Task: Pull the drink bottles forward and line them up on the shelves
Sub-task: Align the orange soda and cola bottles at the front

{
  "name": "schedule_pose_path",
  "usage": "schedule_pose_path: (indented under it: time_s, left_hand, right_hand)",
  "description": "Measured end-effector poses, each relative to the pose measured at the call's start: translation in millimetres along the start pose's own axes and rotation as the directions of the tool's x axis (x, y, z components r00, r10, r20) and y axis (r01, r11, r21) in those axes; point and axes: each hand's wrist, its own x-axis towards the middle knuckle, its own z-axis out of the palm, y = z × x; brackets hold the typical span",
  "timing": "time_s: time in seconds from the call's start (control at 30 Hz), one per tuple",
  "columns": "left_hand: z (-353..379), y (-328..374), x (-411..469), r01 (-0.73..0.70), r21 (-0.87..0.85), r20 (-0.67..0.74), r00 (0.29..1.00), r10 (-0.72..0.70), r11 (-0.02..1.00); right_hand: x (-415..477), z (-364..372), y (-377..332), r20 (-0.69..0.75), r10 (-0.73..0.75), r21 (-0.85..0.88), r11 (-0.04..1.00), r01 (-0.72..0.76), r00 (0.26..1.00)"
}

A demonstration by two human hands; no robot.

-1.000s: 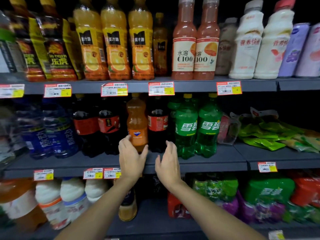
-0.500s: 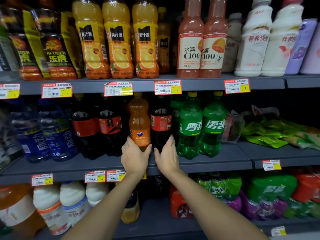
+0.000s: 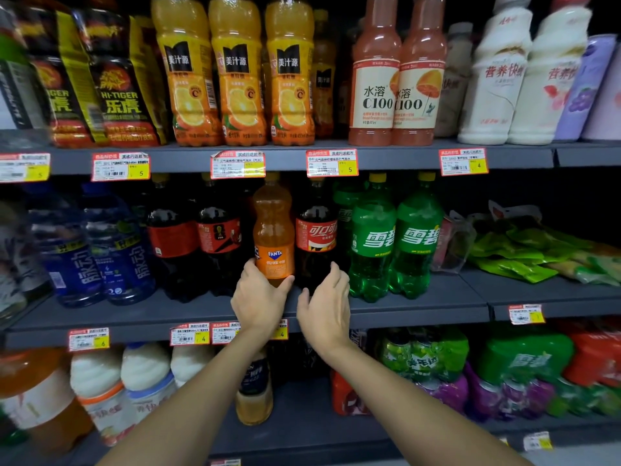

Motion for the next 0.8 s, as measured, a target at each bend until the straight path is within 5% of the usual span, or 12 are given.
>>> schedule_pose_path:
  time_s: [0.27,0.57,0.8]
  left_hand:
    - [-2.5,0.8,-0.2,-0.007,0.028,0.014,1.000,0.007,1.000]
    - [0.7,0.7,-3.3,0.003,0.023,-0.004,1.000,-0.003,1.000]
    - [-2.1,-3.6,1.0,-0.005,0.017,0.010,1.000,0.004,1.000]
  right_hand:
    - [25.6,-3.9,-3.1,0.149,0.081,0.153,0.983,-0.104,0.986]
    - [7.6,4.2,-5.3,-0.018,0.075,0.120,0.990,-0.072,0.997]
    - [18.6,-1.6,3.7,0.098,0.039,0.174,0.983,-0.056,0.994]
